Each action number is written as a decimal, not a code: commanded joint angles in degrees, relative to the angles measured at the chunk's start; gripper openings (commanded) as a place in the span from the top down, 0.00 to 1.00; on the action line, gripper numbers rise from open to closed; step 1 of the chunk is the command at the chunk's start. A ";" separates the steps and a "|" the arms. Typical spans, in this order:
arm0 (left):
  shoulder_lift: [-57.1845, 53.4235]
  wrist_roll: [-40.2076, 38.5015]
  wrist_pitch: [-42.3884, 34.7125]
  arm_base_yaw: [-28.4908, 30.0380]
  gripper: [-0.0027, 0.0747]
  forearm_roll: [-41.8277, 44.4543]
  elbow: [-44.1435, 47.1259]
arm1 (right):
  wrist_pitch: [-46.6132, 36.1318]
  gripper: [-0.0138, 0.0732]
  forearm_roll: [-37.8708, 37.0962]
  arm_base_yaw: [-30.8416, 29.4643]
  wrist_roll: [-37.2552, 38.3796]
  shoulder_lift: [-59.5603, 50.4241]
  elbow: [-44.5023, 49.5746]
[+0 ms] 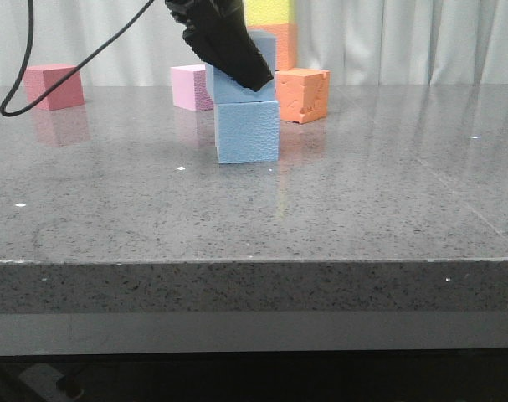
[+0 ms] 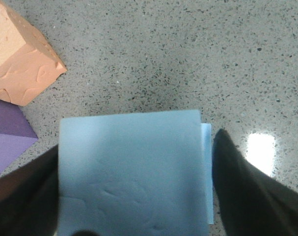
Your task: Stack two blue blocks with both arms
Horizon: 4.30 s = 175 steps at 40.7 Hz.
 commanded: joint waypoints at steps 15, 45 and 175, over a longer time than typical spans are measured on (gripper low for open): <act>-8.58 -4.57 -1.85 -0.44 0.12 -1.85 -1.72 | -3.81 0.15 0.93 -0.51 -0.45 -0.20 -1.45; -30.40 -49.48 8.90 -0.44 0.12 1.85 -1.72 | -3.91 0.15 0.93 -0.51 -0.45 -0.20 -1.45; -117.83 -56.79 -59.33 22.47 0.99 14.48 114.14 | -2.61 0.99 0.93 -0.51 -0.45 -0.20 -1.45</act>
